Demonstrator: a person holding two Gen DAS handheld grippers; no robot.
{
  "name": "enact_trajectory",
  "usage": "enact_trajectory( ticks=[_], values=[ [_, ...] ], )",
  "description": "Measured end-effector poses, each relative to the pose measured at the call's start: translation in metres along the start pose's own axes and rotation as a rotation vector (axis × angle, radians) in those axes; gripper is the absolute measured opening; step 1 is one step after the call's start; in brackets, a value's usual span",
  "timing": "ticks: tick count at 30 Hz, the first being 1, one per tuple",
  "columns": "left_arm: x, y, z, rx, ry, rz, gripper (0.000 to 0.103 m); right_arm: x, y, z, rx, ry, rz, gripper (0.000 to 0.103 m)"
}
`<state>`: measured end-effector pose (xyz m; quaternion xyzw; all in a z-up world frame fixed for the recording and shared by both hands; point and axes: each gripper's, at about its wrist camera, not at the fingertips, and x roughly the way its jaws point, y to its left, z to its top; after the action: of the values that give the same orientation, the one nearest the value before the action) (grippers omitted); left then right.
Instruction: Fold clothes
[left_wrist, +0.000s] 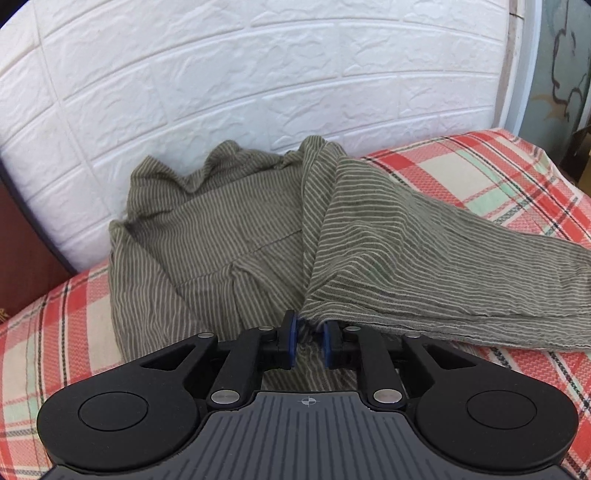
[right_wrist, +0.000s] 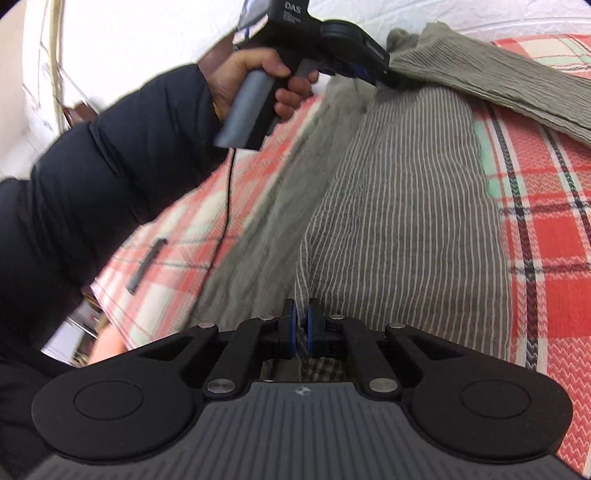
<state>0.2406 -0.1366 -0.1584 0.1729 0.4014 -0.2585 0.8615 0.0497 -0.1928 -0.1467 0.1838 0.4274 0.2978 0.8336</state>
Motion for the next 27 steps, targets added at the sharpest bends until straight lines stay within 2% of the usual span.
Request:
enact_trajectory(
  ticks=[1, 2, 4, 6, 8, 10, 13, 16, 21, 24, 27],
  values=[
    [0.001, 0.001, -0.002, -0.006, -0.002, 0.006, 0.045, 0.0, -0.002, 0.002, 0.004, 0.013, -0.005, 0.008],
    [0.002, 0.002, -0.004, -0.011, -0.004, 0.011, 0.056, 0.001, -0.004, 0.004, 0.007, 0.026, -0.01, 0.009],
    [0.002, 0.006, -0.006, -0.03, 0.006, 0.007, 0.063, -0.001, -0.002, 0.003, 0.001, 0.038, -0.005, 0.014],
    [-0.009, 0.01, -0.012, -0.054, 0.015, -0.024, 0.074, -0.011, -0.002, 0.004, 0.004, 0.026, 0.035, 0.035],
    [-0.028, 0.004, -0.029, -0.041, 0.014, -0.061, 0.085, -0.033, -0.006, 0.004, 0.011, -0.012, 0.075, 0.042],
    [-0.048, -0.003, -0.046, -0.027, 0.014, -0.098, 0.087, -0.057, -0.013, 0.005, 0.016, -0.063, 0.07, 0.043],
    [-0.077, -0.012, -0.072, -0.007, 0.013, -0.153, 0.086, -0.088, -0.032, 0.003, 0.059, -0.134, -0.022, 0.043],
    [-0.107, -0.022, -0.098, 0.013, 0.013, -0.209, 0.086, -0.104, -0.058, -0.003, 0.164, -0.172, -0.105, 0.045],
    [-0.153, -0.041, -0.14, 0.052, 0.015, -0.3, 0.086, -0.106, -0.085, -0.015, 0.297, -0.172, -0.059, 0.045],
    [-0.164, -0.064, -0.161, 0.077, 0.023, -0.33, 0.087, -0.1, -0.083, -0.019, 0.319, -0.16, -0.042, 0.045],
    [-0.173, -0.069, -0.172, 0.064, 0.016, -0.348, 0.087, -0.1, -0.073, -0.025, 0.308, -0.177, -0.05, 0.045]
  ],
)
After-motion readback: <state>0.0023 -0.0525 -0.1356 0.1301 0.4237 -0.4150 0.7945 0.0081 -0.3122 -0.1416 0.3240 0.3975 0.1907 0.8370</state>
